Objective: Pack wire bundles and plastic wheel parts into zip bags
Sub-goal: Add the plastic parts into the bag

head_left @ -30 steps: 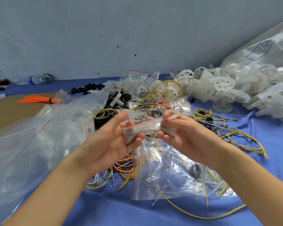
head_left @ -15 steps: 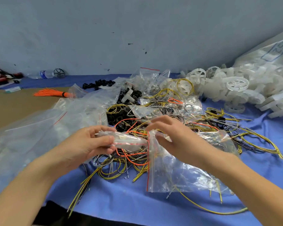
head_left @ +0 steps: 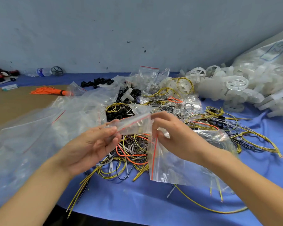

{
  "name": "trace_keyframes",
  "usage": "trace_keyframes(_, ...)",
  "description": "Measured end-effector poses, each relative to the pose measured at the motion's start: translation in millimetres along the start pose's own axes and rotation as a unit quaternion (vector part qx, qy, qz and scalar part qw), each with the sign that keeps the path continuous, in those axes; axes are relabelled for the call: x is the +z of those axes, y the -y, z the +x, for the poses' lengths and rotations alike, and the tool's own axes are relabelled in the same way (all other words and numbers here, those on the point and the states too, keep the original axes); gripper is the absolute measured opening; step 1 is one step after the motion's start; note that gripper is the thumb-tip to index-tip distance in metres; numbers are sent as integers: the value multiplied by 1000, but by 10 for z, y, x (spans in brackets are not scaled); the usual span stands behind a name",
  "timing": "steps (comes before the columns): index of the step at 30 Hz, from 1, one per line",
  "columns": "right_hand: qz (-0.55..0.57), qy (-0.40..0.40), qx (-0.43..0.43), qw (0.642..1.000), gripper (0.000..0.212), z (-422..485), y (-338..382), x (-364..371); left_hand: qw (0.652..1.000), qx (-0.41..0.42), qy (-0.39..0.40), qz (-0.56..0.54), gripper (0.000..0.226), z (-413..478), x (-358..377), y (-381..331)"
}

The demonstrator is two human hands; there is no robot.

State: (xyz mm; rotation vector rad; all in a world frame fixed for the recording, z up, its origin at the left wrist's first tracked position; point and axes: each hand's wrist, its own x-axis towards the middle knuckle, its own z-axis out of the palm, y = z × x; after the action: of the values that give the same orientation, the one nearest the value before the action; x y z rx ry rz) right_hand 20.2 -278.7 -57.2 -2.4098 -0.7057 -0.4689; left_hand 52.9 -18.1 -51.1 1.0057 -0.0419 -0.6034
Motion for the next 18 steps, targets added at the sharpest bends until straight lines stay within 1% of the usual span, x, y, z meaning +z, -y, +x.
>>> trace_keyframes(1, 31, -21, 9, 999, 32, -4, -6, -22, 1000, -8, 0, -23, 29, 40, 22, 51)
trace_keyframes(3, 69, -59, 28, 996, 35, -13, -28, -58, 999, -33, 8, -28, 26, 82, 64, 146)
trace_keyframes(5, 91, -88, 48, 991, 34, -25, -59, -93, 998, -53, 22, 13, 27, 96, 95, 221)
trace_keyframes(7, 100, -101, 56, 988, 33, -36, -71, -135, 995, -55, 13, 84, 36, 101, 133, 275)
trace_keyframes(9, 81, -92, 38, 992, 32, -40, -52, -170, 986, -31, -10, 163, 42, 111, 179, 309)
trace_keyframes(11, 41, -71, 6, 997, 31, -39, -21, -178, 980, -6, -2, 201, 38, 110, 255, 316)
trace_keyframes(14, -10, -38, -30, 999, 20, -30, 51, -146, 981, -1, 47, 187, 31, 120, 379, 321)
trace_keyframes(16, -29, -20, -39, 999, 14, -20, 99, -131, 977, -24, 99, 189, 24, 134, 469, 357)
trace_keyframes(18, -29, -13, -39, 999, 14, -13, 131, -124, 970, -57, 145, 185, 24, 174, 562, 420)
